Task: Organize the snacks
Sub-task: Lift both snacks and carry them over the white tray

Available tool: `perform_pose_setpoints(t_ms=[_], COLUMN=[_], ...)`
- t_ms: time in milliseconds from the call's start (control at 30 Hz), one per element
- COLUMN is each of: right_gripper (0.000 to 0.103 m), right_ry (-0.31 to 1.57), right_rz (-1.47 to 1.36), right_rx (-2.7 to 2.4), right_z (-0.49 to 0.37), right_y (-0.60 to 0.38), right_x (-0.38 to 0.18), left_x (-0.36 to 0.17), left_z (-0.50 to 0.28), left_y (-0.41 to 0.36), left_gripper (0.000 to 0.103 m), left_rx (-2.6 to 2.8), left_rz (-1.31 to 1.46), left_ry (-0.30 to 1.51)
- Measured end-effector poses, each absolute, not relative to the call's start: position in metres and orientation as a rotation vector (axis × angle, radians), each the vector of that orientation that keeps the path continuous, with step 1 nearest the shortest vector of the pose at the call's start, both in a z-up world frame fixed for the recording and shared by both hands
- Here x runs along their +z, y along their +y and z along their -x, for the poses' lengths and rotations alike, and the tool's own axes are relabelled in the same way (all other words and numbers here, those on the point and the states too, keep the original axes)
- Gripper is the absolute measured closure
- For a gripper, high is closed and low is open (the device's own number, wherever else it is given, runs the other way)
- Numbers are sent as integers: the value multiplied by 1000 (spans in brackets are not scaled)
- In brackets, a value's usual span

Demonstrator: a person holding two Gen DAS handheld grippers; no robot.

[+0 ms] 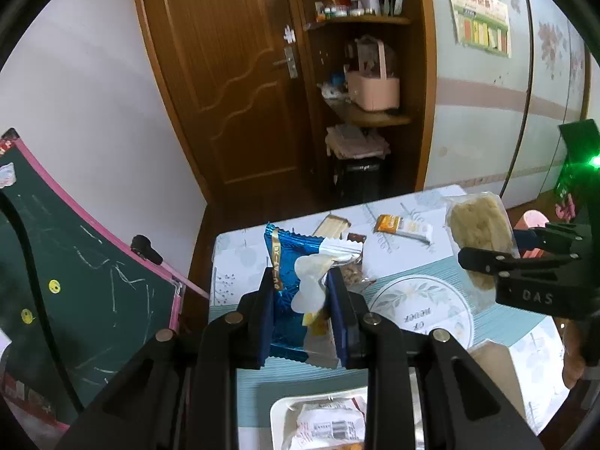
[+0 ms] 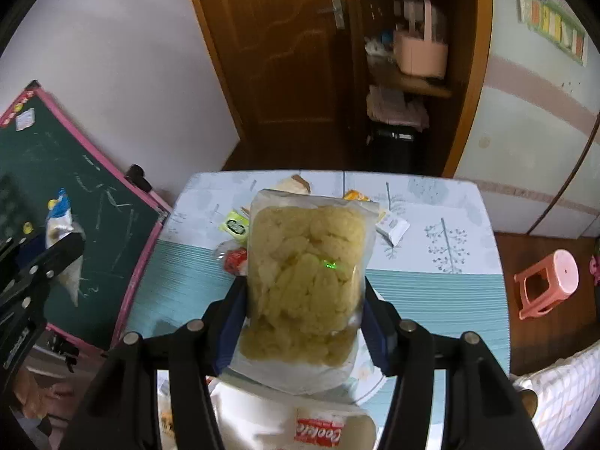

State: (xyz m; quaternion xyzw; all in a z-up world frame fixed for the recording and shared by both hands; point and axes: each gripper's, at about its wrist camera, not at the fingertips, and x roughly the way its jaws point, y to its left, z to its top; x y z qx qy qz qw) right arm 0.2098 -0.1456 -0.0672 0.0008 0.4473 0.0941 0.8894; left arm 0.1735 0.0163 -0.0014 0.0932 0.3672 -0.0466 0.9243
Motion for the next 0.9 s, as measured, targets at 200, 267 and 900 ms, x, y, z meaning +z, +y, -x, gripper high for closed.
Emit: perform_pose_setpoints(t_ms=[200,267,900], right_gripper=[46,46,46], right_ry=[831,805,742], right_rz=[-7,-3,33], right_rx=[212,211,149], right_z=[-161,-150,-45], right_y=[-146,-146,-135], right_x=[-41,-36,-41], left_x=[19,24,-5], left_z=[-132,-120,-28], left_y=[14,14,6], left_gripper=[78,78,78], left_rx=[-83,-83,-71], left_rz=[-184,-169,-96], left_ry=[676,663,640])
